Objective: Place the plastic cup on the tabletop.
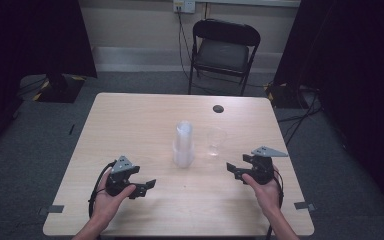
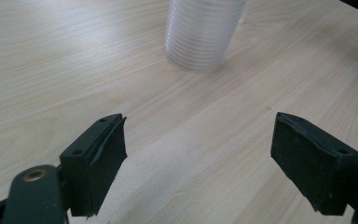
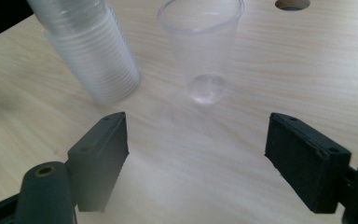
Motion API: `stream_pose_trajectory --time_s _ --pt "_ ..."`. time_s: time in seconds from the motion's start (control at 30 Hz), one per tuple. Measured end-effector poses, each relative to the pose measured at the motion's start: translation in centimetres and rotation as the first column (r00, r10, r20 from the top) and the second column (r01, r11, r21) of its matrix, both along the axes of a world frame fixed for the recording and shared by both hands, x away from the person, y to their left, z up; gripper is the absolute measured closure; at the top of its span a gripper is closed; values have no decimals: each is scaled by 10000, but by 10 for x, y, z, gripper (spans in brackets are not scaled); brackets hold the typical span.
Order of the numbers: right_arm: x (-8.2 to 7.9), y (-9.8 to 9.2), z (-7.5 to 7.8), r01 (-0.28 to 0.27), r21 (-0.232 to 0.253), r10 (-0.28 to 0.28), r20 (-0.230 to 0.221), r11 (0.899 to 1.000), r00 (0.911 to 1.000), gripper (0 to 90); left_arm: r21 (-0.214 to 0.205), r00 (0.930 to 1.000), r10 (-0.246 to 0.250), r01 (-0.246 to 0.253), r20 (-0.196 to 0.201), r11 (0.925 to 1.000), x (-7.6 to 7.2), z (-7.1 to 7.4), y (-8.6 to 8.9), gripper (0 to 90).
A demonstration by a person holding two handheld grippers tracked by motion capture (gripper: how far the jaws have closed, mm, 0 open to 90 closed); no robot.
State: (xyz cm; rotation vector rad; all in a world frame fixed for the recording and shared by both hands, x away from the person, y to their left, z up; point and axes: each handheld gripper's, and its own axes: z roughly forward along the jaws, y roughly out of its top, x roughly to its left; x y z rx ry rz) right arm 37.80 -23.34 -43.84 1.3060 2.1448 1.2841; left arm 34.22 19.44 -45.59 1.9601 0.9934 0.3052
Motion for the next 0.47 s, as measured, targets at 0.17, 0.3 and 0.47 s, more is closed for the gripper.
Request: stream_pose_trajectory --time_s 0.17,0.3,0.47 --pt "-17 -8 -4 76 -295 -83 -213 9995 9997 212 22 10000 38 -38 -40 10000 0 -2 0 179" --pt "-29 -15 -14 270 -432 -279 -187 9987 9994 212 57 10000 41 -41 -37 10000 0 -3 0 181" --pt "-33 -21 -15 480 -383 -486 -140 9981 9987 210 126 10000 -18 19 -93 9999 0 -5 -1 182"
